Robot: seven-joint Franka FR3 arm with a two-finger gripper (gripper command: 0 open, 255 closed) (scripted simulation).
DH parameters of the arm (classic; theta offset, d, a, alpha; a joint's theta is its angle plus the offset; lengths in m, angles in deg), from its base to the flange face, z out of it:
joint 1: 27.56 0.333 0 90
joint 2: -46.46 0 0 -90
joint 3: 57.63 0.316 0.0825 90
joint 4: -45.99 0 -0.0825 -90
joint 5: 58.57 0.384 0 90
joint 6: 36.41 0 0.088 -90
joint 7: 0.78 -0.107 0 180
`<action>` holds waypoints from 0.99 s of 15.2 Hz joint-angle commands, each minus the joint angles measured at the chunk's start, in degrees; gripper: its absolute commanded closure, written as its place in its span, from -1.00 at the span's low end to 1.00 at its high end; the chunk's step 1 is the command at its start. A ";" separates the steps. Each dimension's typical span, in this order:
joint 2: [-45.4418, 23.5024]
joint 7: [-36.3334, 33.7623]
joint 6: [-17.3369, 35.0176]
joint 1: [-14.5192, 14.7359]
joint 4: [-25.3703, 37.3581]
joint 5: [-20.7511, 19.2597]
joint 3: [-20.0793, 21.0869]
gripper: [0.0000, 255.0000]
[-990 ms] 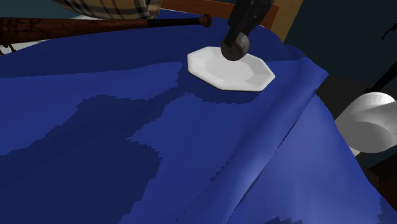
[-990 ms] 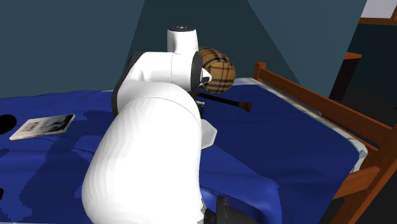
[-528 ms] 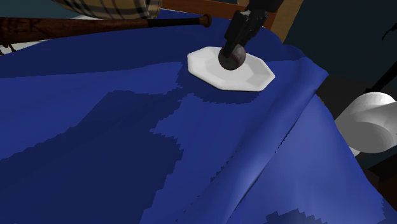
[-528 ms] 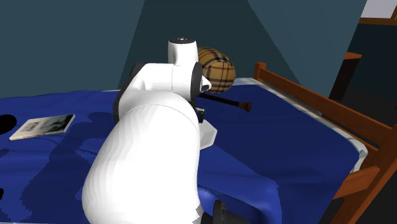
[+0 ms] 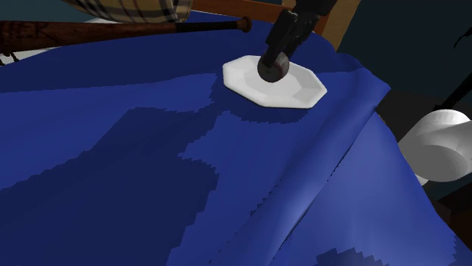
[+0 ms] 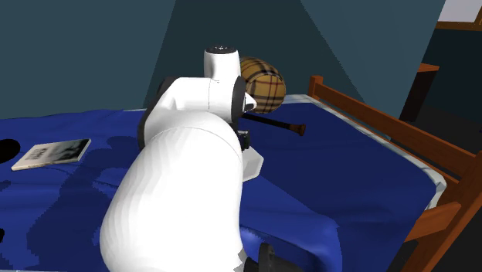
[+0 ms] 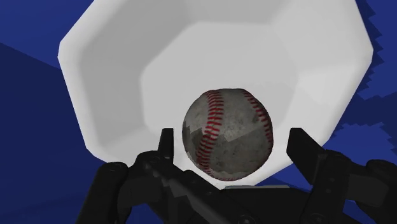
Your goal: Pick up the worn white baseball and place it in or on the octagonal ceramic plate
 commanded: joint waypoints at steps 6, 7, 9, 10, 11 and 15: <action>0.65 -0.15 -5.79 -0.08 5.01 -0.68 -1.51 -1.00; 0.68 -0.23 -7.28 -0.11 6.45 -0.87 -1.87 -1.00; 0.68 -0.23 -7.28 -0.11 6.44 -0.87 -1.87 -1.00; 0.68 -0.23 -7.28 -0.11 6.45 -0.87 -1.87 -1.00; 0.68 -0.23 -7.28 -0.11 6.45 -0.87 -1.87 -1.00; 0.68 -0.23 -7.28 -0.11 6.45 -0.87 -1.87 -1.00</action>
